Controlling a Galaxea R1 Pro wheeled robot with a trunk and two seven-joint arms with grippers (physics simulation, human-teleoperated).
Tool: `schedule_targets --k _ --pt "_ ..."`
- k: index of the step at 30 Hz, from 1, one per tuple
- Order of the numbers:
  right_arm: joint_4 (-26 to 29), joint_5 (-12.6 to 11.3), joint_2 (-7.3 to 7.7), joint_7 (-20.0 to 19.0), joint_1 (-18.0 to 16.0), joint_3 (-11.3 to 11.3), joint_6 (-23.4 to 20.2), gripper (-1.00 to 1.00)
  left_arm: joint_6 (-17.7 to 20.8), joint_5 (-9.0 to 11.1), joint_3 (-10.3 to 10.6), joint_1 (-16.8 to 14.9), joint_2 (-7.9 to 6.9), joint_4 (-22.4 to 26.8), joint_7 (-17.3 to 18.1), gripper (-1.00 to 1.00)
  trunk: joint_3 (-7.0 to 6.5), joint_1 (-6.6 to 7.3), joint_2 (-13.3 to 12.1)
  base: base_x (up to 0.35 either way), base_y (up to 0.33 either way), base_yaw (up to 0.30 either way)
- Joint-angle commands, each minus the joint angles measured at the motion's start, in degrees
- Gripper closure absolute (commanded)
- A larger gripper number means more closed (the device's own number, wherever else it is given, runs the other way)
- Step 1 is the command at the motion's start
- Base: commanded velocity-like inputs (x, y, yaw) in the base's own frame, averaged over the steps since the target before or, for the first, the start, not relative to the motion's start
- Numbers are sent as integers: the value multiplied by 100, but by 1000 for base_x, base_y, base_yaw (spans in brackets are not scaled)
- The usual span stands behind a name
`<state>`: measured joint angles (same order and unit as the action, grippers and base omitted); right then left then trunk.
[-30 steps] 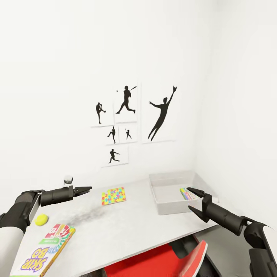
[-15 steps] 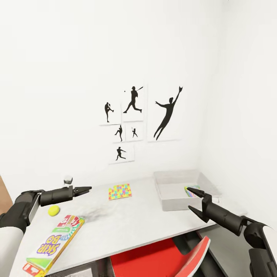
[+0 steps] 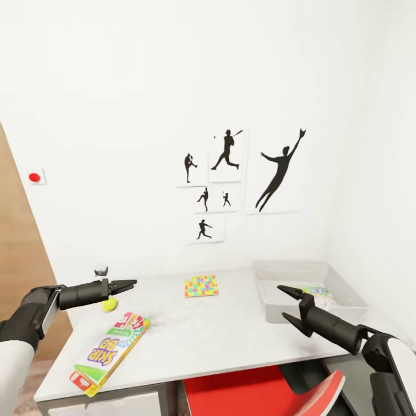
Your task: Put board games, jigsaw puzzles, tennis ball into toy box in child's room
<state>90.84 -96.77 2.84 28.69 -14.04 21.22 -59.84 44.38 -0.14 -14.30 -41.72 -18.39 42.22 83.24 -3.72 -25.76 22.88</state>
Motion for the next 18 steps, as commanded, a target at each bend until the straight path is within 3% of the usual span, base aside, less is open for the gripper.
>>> schedule_targets --k 1,18 --pt "4 -43 -2 59 -2 5 -16 -100 55 -3 -3 -3 1 -3 19 -100 3 -2 4 0 0 292" --pt "5 18 -12 58 -3 -132 -16 -100 20 -10 0 -3 -31 -5 -4 -100 3 -2 4 -29 0 293"
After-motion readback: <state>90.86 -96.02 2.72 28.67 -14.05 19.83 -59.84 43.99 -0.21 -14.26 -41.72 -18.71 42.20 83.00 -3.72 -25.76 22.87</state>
